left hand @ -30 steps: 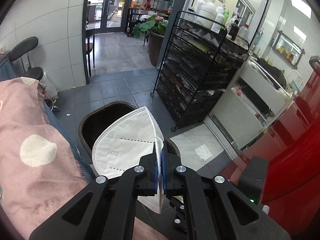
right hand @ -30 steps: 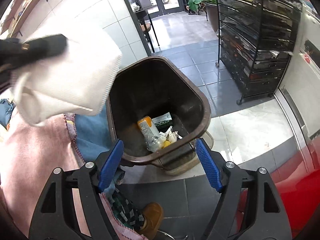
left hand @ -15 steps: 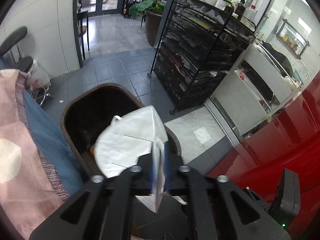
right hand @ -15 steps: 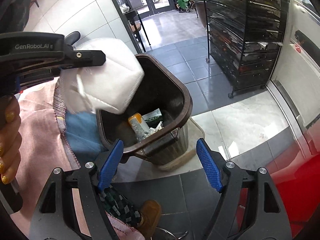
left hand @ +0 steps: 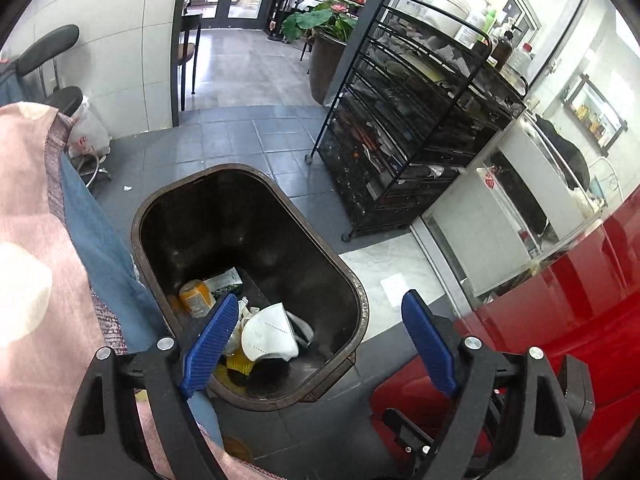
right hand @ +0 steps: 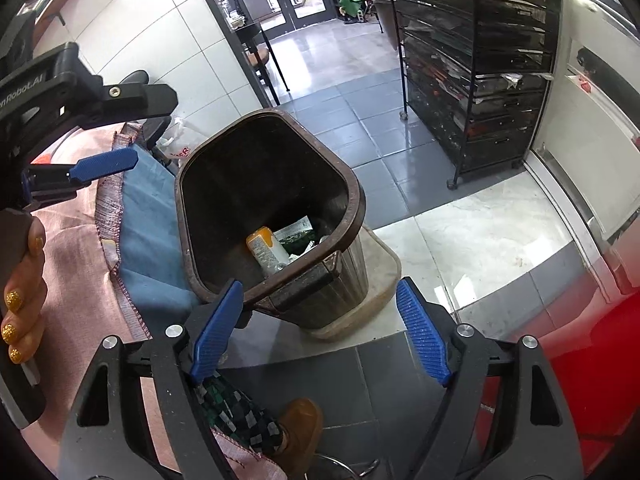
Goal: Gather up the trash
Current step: 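Move both tools back over the table toward the remaining trash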
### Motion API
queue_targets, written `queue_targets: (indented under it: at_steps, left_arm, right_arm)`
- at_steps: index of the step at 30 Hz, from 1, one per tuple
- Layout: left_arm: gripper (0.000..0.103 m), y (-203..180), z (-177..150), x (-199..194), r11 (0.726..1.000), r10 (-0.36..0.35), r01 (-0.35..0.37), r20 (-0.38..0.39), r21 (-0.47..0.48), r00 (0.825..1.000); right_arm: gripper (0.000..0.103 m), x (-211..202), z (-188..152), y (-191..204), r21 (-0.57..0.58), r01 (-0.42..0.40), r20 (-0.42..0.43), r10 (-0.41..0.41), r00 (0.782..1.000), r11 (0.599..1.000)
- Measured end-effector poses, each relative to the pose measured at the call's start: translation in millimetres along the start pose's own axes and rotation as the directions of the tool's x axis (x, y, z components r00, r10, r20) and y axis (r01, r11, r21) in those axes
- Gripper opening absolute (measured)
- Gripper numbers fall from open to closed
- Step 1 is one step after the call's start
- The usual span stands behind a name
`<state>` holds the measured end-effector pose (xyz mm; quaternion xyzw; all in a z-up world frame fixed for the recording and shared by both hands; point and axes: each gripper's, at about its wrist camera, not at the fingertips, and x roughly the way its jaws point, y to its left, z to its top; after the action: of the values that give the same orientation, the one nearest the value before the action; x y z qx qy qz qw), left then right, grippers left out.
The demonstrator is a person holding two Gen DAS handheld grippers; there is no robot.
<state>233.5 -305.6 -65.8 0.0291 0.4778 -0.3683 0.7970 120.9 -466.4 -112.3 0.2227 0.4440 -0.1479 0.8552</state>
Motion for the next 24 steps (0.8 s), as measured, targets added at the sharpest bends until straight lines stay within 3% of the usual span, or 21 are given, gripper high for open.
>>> queue_targets:
  at_steps: [12,20,24]
  left_arm:
    - [0.084,-3.9,1.7,-18.1,1.000,0.013,-0.014,0.051,0.023,0.999]
    - [0.090,0.8,-5.6,-78.0,0.996,0.046,-0.057,0.150,0.065,0.988]
    - [0.093,22.7,-16.1,-109.8,0.995,0.088,-0.096,0.195,0.029,0.977]
  right_arm:
    - [0.080,-13.1,5.4,9.6,-0.019,-0.002,0.023,0.002,1.000,1.000]
    - [0.081,-33.0,14.4,40.6,-0.082,-0.044,0.065,0.050,0.997,0.996]
    - [0.081,-39.2,17.5,69.3,-0.134,-0.099,0.067,0.109,0.992,0.986]
